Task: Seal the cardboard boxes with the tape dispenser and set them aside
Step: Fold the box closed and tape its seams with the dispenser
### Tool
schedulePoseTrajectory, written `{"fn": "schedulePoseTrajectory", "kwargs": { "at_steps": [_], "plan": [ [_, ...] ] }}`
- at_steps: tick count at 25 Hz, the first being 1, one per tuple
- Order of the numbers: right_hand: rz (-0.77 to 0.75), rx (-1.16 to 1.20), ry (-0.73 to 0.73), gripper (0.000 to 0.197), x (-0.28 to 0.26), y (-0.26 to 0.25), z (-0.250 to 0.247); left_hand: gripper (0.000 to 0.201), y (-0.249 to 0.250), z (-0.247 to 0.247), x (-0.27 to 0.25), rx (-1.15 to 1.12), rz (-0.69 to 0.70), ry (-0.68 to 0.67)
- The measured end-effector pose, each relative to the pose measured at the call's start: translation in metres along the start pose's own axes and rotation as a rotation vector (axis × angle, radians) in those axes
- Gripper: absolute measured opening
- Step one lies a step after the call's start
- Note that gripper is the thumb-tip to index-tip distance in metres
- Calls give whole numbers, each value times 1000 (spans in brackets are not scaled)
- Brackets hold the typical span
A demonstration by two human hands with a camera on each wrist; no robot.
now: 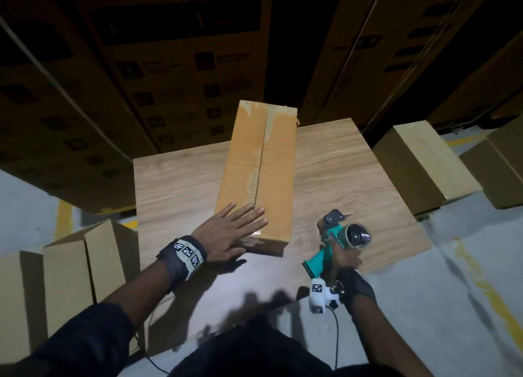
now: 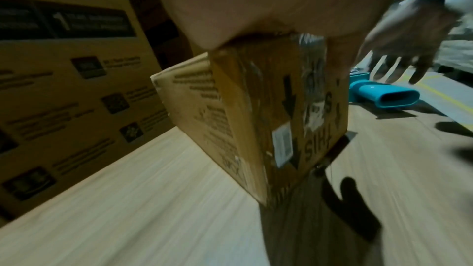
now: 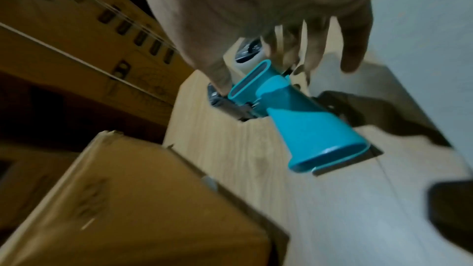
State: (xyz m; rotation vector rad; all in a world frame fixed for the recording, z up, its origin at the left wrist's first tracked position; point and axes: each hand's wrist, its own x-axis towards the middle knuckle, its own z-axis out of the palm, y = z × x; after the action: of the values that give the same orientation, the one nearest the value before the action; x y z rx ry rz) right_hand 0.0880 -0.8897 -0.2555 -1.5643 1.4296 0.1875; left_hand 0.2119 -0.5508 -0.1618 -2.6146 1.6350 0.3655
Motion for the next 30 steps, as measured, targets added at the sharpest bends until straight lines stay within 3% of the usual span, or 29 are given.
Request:
{"fn": "schedulePoseTrajectory", "kwargs": {
  "at_steps": [1, 3, 6, 8, 11, 21, 27, 29, 30],
  "plan": [
    [-139, -67, 161, 99, -37, -14, -2, 78, 2, 5, -2, -16, -37, 42],
    [-535, -29, 256, 84, -101, -34, -1, 79, 6, 9, -5, -55, -147, 99],
    [-1101, -296, 110, 79, -151, -34, 23, 81, 7, 10, -5, -120, -284, 152],
    [-1266, -603, 31, 81, -150, -25, 48, 84, 6, 13, -5, -110, -303, 135],
    [-1175, -780, 41, 89, -135, -24, 74, 86, 7, 19, -4, -77, -326, 140],
    [-1069, -783, 260, 100, -124, -16, 101, 110, 11, 37, 5, -54, -416, 201],
    [-1158, -789, 102, 98, -122, -18, 85, 110, 12, 35, 3, -76, -413, 183],
    [-1156, -652, 38, 94, -117, -15, 66, 113, 12, 34, 2, -91, -409, 206],
    [-1119, -526, 73, 91, -117, -14, 54, 116, 12, 35, 3, -97, -407, 223]
  ]
}}
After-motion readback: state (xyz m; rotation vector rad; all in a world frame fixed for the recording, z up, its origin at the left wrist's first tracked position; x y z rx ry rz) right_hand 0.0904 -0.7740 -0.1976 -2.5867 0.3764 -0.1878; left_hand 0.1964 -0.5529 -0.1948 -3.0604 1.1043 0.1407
